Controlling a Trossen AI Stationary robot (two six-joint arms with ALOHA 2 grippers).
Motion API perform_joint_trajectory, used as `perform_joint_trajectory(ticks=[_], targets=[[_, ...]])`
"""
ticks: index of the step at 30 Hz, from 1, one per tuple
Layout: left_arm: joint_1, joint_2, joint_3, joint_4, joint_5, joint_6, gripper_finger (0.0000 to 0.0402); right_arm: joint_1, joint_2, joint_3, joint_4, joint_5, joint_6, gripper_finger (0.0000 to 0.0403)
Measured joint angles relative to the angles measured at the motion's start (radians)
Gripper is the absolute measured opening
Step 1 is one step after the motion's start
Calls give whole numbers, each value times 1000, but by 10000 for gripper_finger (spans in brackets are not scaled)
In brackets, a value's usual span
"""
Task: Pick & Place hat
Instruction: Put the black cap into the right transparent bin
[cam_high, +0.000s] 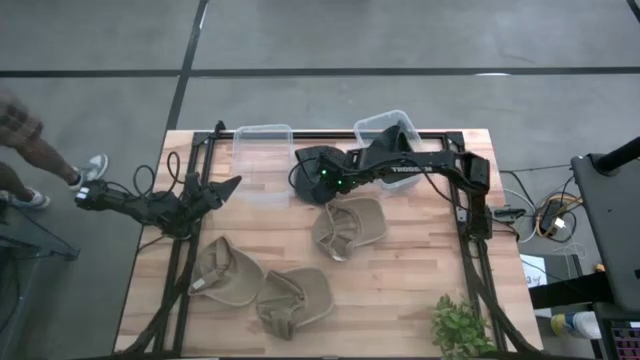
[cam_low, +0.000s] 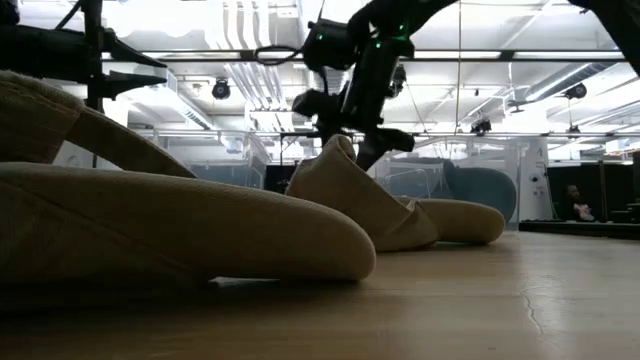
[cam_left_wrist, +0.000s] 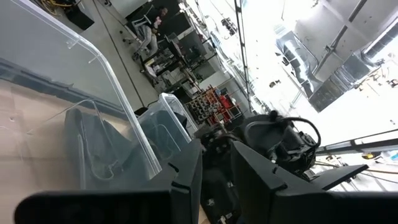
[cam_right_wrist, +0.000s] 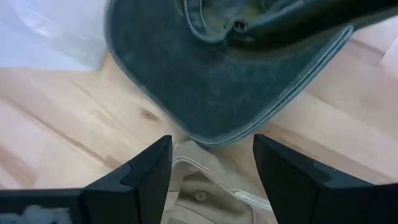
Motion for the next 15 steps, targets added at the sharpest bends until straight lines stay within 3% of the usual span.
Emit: perform_joint_trajectory(ticks=[15], targets=[[0, 0, 0, 10, -25, 1, 80, -30, 26, -2, -37, 50, -6, 219]])
